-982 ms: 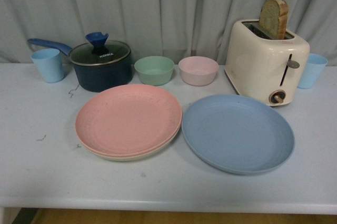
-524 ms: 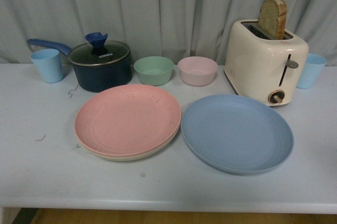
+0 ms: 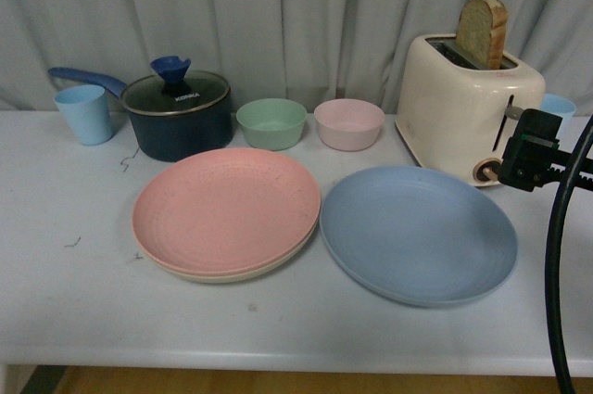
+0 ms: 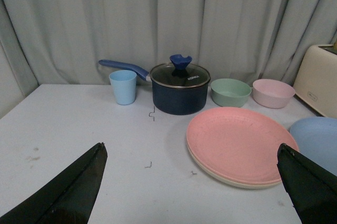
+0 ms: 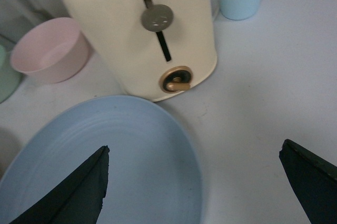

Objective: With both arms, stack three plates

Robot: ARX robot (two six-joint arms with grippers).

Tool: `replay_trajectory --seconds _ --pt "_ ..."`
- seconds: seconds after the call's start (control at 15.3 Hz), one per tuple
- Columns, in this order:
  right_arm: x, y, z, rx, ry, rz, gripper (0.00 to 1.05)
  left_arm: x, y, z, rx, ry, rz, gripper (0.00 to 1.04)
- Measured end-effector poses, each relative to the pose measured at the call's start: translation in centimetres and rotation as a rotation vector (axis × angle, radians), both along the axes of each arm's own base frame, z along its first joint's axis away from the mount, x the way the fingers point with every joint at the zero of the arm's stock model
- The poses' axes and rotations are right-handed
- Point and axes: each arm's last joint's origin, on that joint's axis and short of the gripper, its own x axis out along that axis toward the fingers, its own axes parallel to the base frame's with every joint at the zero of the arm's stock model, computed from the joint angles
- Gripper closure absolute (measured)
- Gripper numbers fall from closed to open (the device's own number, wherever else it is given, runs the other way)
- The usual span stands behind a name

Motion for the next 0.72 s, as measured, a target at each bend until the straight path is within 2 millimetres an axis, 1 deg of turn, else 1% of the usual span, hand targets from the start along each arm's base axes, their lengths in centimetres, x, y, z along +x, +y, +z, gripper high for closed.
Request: replay_trajectory --seconds 0.13,0.26,0.33,0.52,0.59,0.72 --pt "1.2 -0.2 -1.0 0.005 0.057 -0.045 0.06 0.0 0.0 0.0 0.000 0.000 0.000 0.07" --pt "1.4 -0.4 -2.4 0.020 0.118 -0.065 0.06 0.0 0.0 0.0 0.001 0.000 0.000 0.07" --pt "1.6 -0.4 -3.4 0.031 0.152 -0.069 0.06 0.0 0.0 0.0 0.001 0.000 0.000 0.07" --pt "2.3 0.5 -6.1 0.097 0.239 -0.046 0.06 0.0 0.0 0.0 0.001 0.000 0.000 0.07" --pt "2.7 1.1 -6.6 0.117 0.244 -0.037 0.06 0.0 0.0 0.0 0.001 0.000 0.000 0.07" --pt "3.3 1.8 -7.0 0.108 0.250 -0.035 0.06 0.0 0.0 0.0 0.001 0.000 0.000 0.07"
